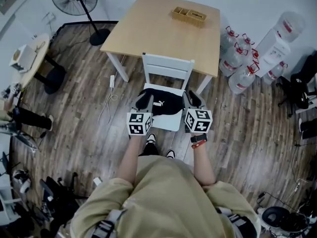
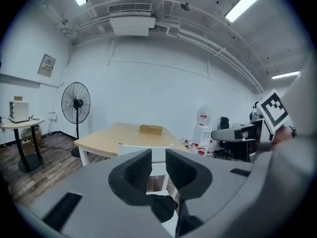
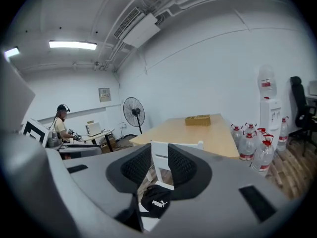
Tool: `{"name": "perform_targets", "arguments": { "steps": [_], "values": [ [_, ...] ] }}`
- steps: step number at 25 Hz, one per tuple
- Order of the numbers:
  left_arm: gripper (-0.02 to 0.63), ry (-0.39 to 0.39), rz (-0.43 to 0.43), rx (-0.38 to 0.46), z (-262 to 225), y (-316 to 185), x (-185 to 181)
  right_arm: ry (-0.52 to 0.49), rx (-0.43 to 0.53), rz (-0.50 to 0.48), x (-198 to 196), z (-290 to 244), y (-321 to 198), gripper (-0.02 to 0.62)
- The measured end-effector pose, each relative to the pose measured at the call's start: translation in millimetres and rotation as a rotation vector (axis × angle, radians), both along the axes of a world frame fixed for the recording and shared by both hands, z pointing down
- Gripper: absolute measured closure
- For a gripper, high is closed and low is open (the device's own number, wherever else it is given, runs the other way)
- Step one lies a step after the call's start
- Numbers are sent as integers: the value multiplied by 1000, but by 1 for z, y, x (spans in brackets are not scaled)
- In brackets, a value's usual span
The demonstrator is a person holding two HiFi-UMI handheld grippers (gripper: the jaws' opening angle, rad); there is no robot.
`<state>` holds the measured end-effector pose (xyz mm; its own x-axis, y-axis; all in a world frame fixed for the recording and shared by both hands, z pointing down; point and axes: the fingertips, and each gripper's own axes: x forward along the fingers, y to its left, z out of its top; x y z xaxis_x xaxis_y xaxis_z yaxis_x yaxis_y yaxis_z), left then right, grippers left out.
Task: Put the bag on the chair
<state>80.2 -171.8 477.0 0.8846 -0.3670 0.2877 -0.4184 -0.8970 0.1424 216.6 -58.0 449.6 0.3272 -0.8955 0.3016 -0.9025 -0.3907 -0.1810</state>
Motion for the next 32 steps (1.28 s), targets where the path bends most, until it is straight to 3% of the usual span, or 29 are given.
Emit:
{"name": "perform_targets", "arguments": {
  "steps": [8, 14, 24, 32],
  "values": [
    [546, 63, -9, 79, -45, 37, -1, 39, 73, -8, -8, -36, 34, 531],
    [586, 106, -64, 45, -52, 49, -9, -16, 172, 19, -8, -51, 52, 567],
    [586, 121, -41, 103, -64, 80, -10, 30, 158, -14, -16, -50, 73, 574],
    [586, 216, 42, 98, -79, 87, 7, 7, 171, -18, -8, -44, 71, 574]
  ]
}}
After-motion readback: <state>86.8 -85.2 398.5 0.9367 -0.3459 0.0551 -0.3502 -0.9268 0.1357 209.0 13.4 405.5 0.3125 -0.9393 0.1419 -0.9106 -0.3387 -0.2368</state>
